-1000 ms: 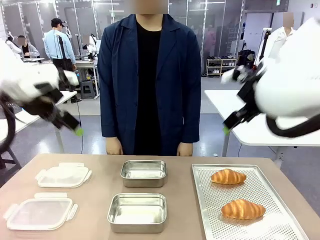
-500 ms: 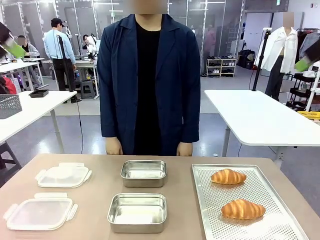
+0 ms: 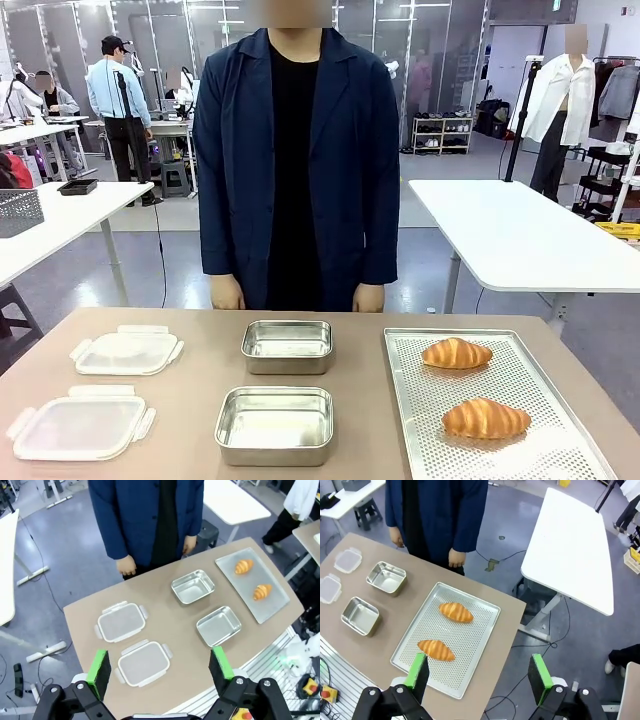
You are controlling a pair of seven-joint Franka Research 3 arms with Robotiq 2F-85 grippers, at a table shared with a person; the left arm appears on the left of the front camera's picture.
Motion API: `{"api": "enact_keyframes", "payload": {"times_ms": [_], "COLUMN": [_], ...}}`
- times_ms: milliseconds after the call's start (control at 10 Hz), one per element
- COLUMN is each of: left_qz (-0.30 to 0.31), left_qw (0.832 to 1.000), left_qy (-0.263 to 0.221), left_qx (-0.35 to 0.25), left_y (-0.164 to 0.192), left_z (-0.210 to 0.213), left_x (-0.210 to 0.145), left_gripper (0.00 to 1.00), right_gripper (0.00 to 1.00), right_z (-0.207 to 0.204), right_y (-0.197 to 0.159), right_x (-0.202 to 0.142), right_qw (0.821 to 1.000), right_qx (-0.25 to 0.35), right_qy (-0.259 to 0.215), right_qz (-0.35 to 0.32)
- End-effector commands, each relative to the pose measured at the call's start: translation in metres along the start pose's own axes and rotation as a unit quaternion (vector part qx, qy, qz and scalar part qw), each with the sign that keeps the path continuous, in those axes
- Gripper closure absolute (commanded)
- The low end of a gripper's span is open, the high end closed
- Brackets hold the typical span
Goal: Place the bread into the airtight container.
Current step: Pick up a Butter Roll and place it into an empty Airtight Container.
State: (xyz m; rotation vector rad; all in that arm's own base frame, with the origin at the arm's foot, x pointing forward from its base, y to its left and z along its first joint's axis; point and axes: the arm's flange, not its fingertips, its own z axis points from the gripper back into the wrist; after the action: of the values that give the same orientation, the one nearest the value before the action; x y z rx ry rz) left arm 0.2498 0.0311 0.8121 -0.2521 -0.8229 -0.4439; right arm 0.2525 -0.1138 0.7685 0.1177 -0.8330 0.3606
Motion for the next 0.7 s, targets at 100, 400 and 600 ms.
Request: {"api": "enact_keyframes", "payload": {"times_ms": [100, 400, 600], "left_qz": [0.024, 0.006, 0.006], "left_qw": [0.999, 1.000, 1.000], "left_qy": [-0.041, -0.004, -0.004], "left_qx": [-0.009, 0.002, 0.002], "left_y": [-0.001, 0.003, 0.003], "left_z": [-0.009, 0.004, 0.004], "left_x": [-0.013, -0.006, -0.006], "left_gripper": [0.00, 0.00, 0.00], "right_gripper": [0.00, 0.00, 0.00], "right_z": [-0.005, 0.003, 0.003], "right_y": [0.002, 0.000, 0.000], "right_x": [-0.006, -0.001, -0.001], "right_qw": [1.000, 1.000, 1.000], "right_qx": [-0.007, -0.001, -0.001], "right_qy": [0.024, 0.002, 0.002], "right_qz": [0.005, -0.002, -0.002]}}
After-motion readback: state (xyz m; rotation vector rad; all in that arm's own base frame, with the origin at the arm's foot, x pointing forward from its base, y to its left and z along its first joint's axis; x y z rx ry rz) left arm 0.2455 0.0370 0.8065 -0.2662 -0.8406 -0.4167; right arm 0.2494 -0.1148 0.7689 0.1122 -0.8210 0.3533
